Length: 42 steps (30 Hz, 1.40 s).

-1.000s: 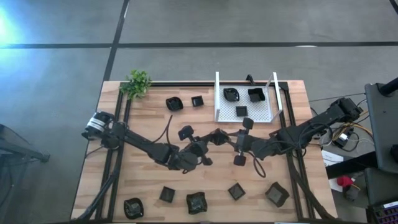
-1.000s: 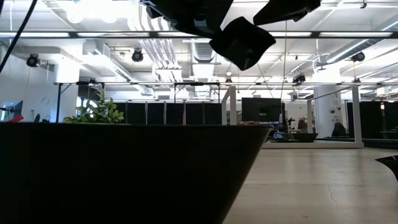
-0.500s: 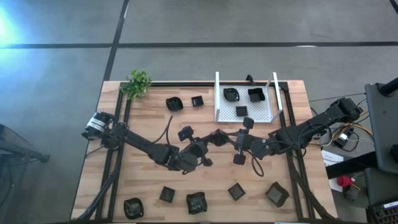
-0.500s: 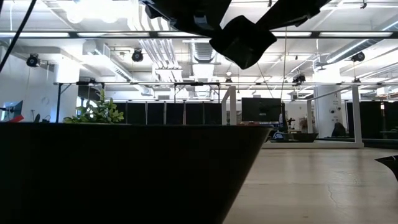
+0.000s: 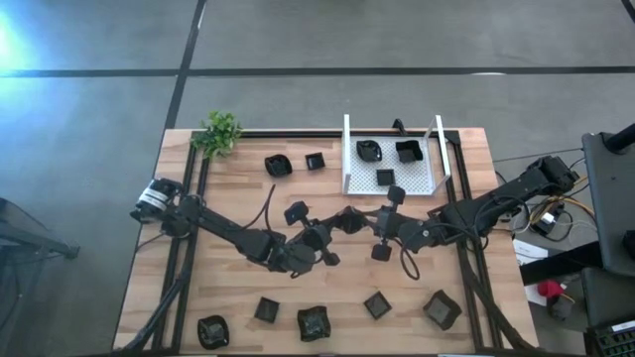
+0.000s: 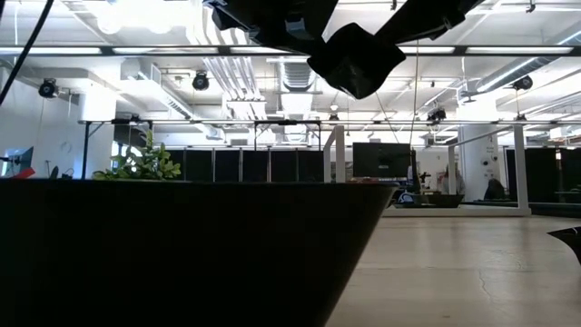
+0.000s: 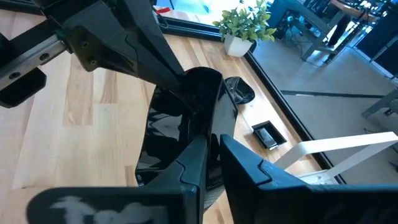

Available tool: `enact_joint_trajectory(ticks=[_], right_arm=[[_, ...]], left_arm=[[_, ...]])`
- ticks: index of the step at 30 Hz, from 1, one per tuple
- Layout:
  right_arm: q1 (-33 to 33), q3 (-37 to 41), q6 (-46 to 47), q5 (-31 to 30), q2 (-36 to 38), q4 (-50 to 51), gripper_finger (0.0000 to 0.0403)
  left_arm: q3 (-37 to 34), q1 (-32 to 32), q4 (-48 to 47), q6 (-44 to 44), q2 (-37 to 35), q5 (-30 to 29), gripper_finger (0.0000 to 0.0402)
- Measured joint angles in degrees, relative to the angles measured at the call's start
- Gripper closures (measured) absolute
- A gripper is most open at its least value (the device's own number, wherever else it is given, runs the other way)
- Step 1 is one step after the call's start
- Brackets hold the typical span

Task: Pick & Place Mini shaped plates
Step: Stack the distorted square plate on top of the other distorted square plate on the shelf

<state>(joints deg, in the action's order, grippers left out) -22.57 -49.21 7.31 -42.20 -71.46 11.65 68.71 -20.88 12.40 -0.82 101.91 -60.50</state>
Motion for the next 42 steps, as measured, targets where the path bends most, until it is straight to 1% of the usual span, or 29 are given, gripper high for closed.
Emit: enact_joint_trajectory(ticks=[5, 13, 16, 23, 27, 31, 35, 39, 42], right_arm=[[0.02, 0.00, -0.02, -0.19, 0.00, 0.18, 0.0391], [0.02, 0.00, -0.02, -0.17, 0.00, 0.18, 0.0394], [0.02, 0.00, -0.02, -0.13, 0.00, 0.16, 0.0394], [0.02, 0.00, 0.05, 0.22, 0.00, -0.05, 0.0395], [0.02, 0.00, 1.51, 0.22, 0.09, -0.04, 0.0395], [0.01, 0.00, 1.73, -0.02, 0.33, 0.02, 0.0395], [0.18, 0.00, 1.97, -1.68, 0.97, 0.31, 0.0395], [1.54, -0.07, 5.35, -2.83, 2.17, 2.68, 0.0395], [3.47, -0.07, 8.88, -2.86, 3.57, 6.37, 0.0395]], left_arm=[[-0.07, 0.00, -0.14, 0.04, 0.00, 1.96, 0.0401], [-0.07, 0.00, -0.10, 0.05, 0.00, 2.80, 0.0400], [-0.04, -0.02, 0.07, 0.04, -0.02, 3.08, 0.0385], [0.66, 0.00, 0.17, 0.00, -0.04, 3.22, 0.0326], [0.87, -0.53, 0.06, 0.00, -0.34, 3.06, 0.0307], [0.87, -1.81, 0.06, -0.41, -1.72, 2.60, 0.0298], [0.85, -3.16, -0.01, -0.65, -2.58, 1.95, 0.0296], [0.79, -4.30, -0.07, -0.67, -3.52, 1.91, 0.0296], [0.79, -5.04, -0.24, -0.70, -4.19, 1.93, 0.0296]])
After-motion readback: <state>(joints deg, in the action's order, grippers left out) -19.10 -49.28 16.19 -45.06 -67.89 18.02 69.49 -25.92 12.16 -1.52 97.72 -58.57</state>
